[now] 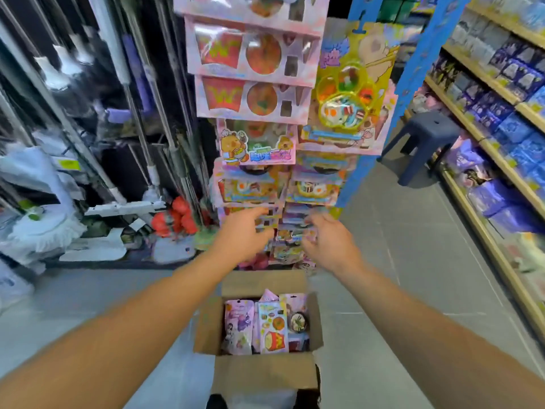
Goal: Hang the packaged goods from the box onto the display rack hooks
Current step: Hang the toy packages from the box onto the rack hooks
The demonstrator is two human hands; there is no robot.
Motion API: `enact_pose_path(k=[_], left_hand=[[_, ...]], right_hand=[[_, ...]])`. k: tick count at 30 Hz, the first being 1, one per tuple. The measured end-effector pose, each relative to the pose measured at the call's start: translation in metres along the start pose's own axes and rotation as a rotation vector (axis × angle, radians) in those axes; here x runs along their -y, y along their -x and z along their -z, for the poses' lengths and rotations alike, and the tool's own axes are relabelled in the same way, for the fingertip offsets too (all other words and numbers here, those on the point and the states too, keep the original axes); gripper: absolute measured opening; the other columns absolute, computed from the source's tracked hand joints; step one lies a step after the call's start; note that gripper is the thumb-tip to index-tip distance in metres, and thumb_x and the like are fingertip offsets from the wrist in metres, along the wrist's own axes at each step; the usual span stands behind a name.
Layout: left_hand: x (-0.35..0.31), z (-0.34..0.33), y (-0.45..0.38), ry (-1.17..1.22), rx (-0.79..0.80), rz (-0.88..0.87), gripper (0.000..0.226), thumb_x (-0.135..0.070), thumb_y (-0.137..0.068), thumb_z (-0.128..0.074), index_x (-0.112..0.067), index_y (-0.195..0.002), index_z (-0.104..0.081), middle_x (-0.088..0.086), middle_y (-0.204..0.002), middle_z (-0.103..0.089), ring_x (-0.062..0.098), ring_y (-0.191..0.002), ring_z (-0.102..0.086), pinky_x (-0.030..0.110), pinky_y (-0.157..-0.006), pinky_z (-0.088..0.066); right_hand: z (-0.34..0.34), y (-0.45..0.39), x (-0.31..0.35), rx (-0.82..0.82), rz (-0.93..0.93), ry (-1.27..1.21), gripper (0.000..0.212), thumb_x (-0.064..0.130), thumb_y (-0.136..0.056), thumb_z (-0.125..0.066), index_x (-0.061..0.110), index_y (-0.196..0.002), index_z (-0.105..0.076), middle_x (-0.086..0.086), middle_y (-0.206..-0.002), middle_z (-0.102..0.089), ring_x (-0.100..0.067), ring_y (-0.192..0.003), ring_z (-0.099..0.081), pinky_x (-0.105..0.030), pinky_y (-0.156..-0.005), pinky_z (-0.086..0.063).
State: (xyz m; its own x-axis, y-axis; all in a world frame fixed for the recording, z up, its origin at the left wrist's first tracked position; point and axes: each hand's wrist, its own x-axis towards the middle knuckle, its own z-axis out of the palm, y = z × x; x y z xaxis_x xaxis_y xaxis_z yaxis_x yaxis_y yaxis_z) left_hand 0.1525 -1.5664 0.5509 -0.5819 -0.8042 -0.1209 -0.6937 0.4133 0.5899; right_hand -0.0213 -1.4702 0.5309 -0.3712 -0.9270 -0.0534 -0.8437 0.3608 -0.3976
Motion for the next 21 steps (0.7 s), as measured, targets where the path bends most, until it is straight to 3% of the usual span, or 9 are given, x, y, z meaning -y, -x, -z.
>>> enact_pose_path(k=[3,9,14,21], left_hand=[[0.043,-0.019,0.018,0.032,0.041,0.059,0.048,-0.031,-0.089,-0.063,-0.018,-0.135,-0.057,0.003,-0.133,-0.062,0.022,-0.116,-0.060,0.031,-0.095,-0.044],[0.123,-0.075,0.046,0.172,0.150,0.247,0.043,-0.025,-0.085,-0.068,-0.019,-0.127,-0.062,0.001,-0.127,-0.065,0.024,-0.114,-0.060,0.031,-0.097,-0.046],[0.184,-0.142,0.053,0.226,0.215,0.387,0.039,-0.025,-0.084,-0.071,-0.016,-0.121,-0.065,0.004,-0.121,-0.067,0.026,-0.108,-0.063,0.032,-0.093,-0.048],[0.254,-0.247,0.062,0.269,0.290,0.561,0.036,-0.028,-0.086,-0.070,-0.016,-0.120,-0.065,0.002,-0.118,-0.068,0.021,-0.104,-0.065,0.028,-0.092,-0.048]], right_hand=[[-0.046,0.018,0.011,0.094,-0.051,-0.022,0.041,0.030,-0.083,-0.058,0.011,-0.120,-0.058,-0.011,-0.119,-0.057,-0.033,-0.114,-0.054,-0.038,-0.089,-0.047],[-0.133,0.041,0.008,0.318,-0.153,-0.014,0.049,0.031,-0.089,-0.061,0.018,-0.135,-0.051,-0.006,-0.136,-0.051,-0.027,-0.123,-0.051,-0.036,-0.094,-0.046],[-0.210,0.046,-0.018,0.428,-0.241,-0.051,0.048,0.030,-0.088,-0.064,0.015,-0.132,-0.052,-0.009,-0.132,-0.054,-0.030,-0.120,-0.054,-0.035,-0.087,-0.046],[-0.325,0.054,-0.070,0.588,-0.312,-0.111,0.048,0.029,-0.088,-0.064,0.015,-0.132,-0.053,-0.010,-0.135,-0.053,-0.030,-0.117,-0.057,-0.036,-0.090,-0.049]])
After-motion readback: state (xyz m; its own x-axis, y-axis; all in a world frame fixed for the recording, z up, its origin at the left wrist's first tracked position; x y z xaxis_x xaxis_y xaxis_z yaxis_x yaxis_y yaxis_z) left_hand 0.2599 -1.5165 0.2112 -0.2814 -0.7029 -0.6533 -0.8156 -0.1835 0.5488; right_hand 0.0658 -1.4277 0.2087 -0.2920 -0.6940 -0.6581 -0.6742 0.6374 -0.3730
